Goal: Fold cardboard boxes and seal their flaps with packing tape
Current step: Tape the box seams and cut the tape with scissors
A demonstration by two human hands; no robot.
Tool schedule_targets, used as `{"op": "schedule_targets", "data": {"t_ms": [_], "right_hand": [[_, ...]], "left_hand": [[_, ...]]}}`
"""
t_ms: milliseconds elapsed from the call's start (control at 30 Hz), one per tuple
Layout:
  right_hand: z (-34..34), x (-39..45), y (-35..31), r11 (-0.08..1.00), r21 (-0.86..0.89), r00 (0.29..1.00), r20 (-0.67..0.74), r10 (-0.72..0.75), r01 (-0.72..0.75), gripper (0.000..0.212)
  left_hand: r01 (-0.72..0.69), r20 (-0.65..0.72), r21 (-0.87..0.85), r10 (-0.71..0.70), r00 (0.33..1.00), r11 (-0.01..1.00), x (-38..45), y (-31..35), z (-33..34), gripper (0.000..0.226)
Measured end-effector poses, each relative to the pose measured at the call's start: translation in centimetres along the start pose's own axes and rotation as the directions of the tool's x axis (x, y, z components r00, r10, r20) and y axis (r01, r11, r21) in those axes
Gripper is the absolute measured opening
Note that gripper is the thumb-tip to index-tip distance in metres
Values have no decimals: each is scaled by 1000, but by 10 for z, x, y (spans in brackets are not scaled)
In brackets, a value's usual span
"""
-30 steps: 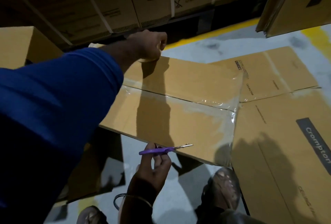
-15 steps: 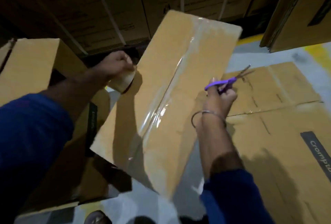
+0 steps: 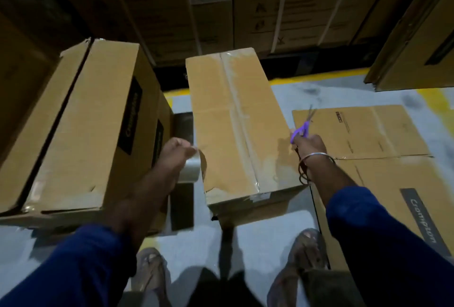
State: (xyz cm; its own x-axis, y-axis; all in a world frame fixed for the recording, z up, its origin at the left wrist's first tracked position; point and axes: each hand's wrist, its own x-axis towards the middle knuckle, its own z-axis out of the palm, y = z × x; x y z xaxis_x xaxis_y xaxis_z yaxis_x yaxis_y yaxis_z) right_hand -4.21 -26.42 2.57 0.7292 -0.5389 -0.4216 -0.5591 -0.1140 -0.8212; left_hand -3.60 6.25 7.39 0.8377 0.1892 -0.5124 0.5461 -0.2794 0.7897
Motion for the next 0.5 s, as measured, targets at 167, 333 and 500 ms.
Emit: {"op": "schedule_targets", "data": {"t_ms": [167, 333, 500], "right_hand": [[-2, -42, 38, 992, -83, 990, -111, 85, -94, 52], [14, -57, 21, 987, -161, 992, -120, -31, 12, 45], [18, -49, 13, 978, -197, 995, -62, -83, 69, 46]], "left_hand": [[-15, -19, -23, 14, 1000, 1000, -61, -35, 13, 13], [-56, -109, 20, 58, 992, 998, -45, -27, 30, 12], [-44, -82, 108, 52, 995, 993, -8, -18, 28, 15]]}}
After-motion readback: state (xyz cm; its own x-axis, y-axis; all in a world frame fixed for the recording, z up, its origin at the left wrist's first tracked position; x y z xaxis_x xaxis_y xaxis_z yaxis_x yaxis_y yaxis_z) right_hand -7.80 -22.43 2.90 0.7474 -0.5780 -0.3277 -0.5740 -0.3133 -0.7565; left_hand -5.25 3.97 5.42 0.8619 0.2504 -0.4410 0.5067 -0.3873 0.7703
